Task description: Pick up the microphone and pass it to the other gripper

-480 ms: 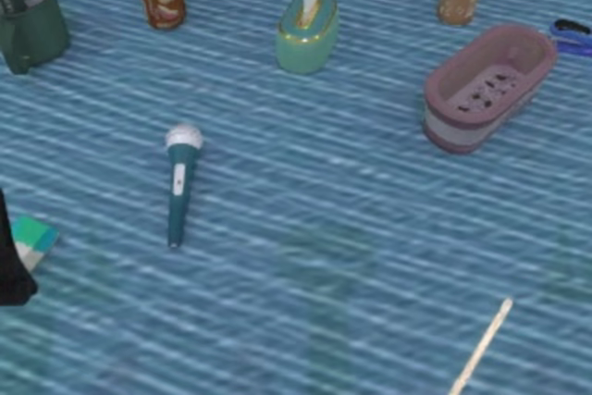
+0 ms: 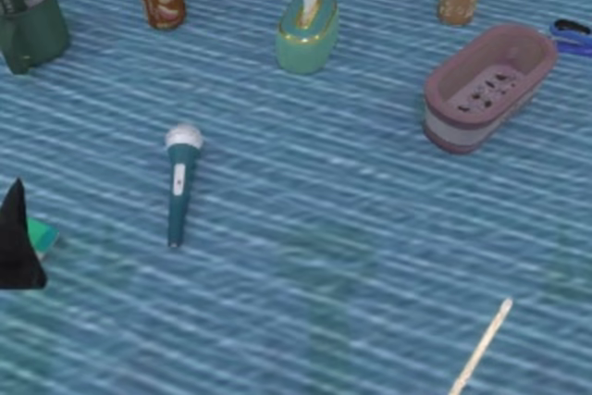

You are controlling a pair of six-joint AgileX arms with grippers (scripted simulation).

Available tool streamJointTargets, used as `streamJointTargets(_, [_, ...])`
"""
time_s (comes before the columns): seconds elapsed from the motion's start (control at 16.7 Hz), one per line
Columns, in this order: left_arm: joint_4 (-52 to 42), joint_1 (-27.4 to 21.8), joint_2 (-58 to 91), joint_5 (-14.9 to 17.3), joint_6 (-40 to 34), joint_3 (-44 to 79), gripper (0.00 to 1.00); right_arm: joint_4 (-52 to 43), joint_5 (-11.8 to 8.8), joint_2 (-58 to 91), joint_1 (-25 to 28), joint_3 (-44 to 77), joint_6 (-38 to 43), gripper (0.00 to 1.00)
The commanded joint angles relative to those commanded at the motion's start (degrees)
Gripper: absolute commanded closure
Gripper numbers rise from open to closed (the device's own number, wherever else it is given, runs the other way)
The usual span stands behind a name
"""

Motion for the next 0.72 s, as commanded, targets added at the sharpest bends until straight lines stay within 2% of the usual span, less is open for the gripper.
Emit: streamJointTargets(0.72, [-32.1, -12.8, 65.2, -1.5, -12.6, 47.6, 0.00, 0.0, 0.0, 0.0, 0.0, 0.0, 0.0, 0.00])
